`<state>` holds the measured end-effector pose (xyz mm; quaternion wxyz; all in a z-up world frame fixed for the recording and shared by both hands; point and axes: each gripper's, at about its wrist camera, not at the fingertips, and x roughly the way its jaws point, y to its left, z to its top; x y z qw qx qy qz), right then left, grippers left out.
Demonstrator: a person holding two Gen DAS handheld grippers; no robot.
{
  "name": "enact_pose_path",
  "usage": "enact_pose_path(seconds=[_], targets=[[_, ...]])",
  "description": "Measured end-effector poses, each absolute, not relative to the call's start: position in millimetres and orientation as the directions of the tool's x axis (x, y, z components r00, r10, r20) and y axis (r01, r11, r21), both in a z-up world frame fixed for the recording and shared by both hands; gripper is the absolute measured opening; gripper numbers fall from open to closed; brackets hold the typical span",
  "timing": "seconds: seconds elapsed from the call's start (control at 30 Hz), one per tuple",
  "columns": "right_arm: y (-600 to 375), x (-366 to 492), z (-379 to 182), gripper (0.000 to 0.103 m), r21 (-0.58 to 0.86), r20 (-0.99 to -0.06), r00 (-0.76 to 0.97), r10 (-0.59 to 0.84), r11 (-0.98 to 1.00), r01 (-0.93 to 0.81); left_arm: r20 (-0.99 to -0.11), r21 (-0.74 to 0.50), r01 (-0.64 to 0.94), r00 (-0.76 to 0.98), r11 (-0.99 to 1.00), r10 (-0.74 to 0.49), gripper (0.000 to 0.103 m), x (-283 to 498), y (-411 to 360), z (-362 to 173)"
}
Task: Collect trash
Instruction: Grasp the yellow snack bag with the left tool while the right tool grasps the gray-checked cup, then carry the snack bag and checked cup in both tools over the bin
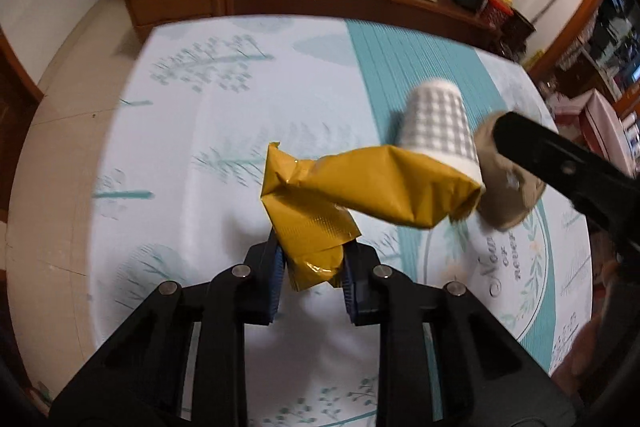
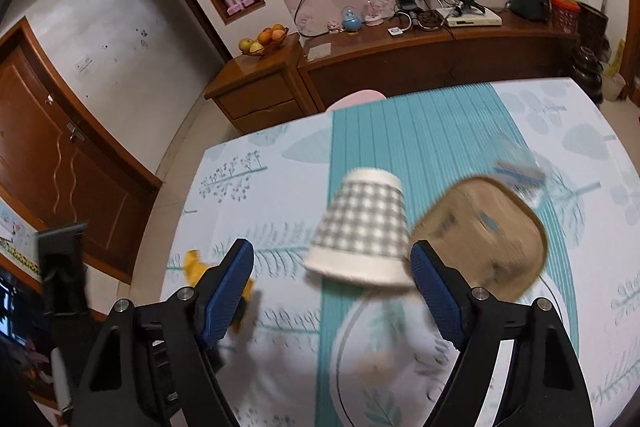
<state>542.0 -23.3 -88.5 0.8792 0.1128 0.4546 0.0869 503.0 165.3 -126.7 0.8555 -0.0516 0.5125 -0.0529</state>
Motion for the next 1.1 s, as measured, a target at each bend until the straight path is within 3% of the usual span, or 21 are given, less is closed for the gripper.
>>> enact_pose_path(seconds=[0.57,0.7,1.1], targets=[[19,627,-150,0.082,0.047,-0.924,0.381,0.042,0.999,0.004,-0.868,-0.152,-0.051,0.484,0.987,-0.109,0.021,496,213,-109],[26,630,-159,0.078,-0.03,-0.921,0.389,-0.015,0.999,-0.033,-0.879,-0.178,-0.075,0.461,0.981,-0.125,0.021,496,219,-118],[46,642,-174,0.079,-0.14,-0.942,0.325,-0.084,0.978,-0.154,-0.888,-0.197,-0.081,0.438,0.977,-0.143,0.021,485,211,-121]])
